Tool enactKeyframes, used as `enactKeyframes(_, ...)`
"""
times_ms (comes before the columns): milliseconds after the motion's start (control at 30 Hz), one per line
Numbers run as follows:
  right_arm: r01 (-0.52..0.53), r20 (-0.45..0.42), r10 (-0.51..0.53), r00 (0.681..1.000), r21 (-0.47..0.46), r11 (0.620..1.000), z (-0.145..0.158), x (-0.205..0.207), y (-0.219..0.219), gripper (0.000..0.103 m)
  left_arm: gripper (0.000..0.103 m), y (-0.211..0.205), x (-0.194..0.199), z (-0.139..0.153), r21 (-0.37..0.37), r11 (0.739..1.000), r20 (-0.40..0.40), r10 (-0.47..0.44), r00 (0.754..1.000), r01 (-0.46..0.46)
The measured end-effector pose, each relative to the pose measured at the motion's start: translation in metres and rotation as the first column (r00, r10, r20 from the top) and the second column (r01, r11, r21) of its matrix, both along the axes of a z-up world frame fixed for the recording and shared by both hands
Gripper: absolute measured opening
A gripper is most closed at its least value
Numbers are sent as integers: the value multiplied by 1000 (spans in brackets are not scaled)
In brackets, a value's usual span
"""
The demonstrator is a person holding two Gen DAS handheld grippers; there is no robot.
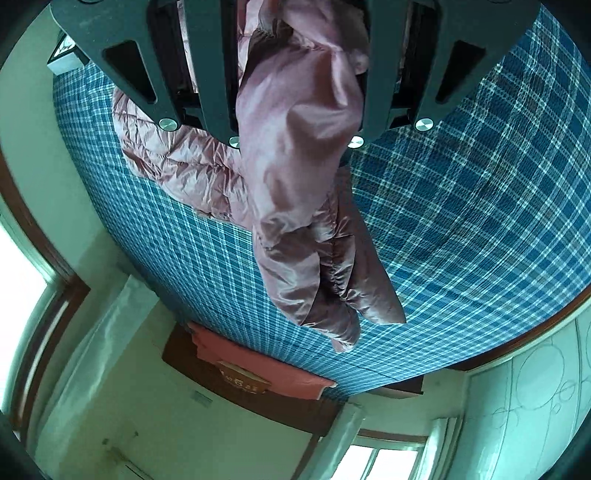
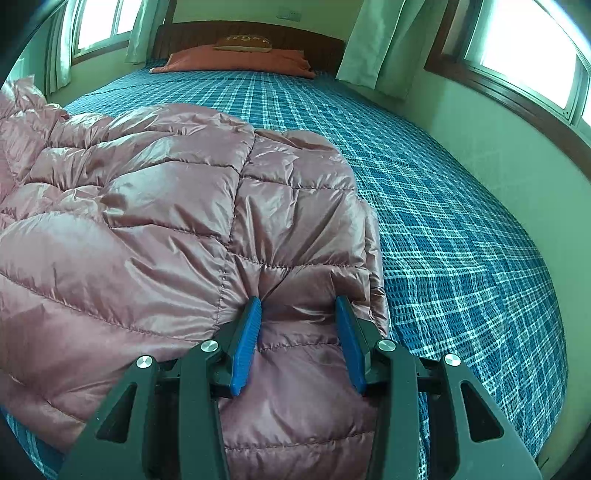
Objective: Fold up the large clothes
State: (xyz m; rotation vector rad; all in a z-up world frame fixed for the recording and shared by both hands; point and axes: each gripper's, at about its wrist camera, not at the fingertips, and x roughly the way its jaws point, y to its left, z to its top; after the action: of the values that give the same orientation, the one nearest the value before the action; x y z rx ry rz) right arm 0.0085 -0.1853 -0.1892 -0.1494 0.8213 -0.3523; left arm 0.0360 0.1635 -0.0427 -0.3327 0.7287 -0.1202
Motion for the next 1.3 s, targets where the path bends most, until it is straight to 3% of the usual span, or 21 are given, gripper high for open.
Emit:
enactKeyframes(67, -11, -4, 11, 1000, -26, 1000, -1, 1, 4, 42, 17, -5, 1, 0, 13, 1000, 1, -12, 1000, 12)
enactKeyframes(300, -14, 6, 14, 1000, 10, 1000, 0, 0, -1, 42, 17, -29, 3, 2, 48, 998, -6, -44, 999, 44)
enactKeyframes(600, -16, 19, 15, 1000, 54, 998, 1, -3, -7, 42, 17, -91, 7, -3, 156, 977, -36, -141, 989, 145)
enactKeyframes(800, -15, 24, 13, 1000, 70, 997, 1, -3, -11, 42, 17, -142, 7, -16, 239, 946, -61, -212, 975, 220)
enactKeyframes(1067, -14, 26, 12, 1000, 83, 996, 0, -2, -8, 42, 17, -189, 9, -54, 341, 881, -122, -304, 945, 328)
enactKeyframes(1300, -15, 28, 13, 1000, 76, 997, -1, -2, -9, 42, 17, -194, 8, -77, 354, 864, -133, -332, 934, 357)
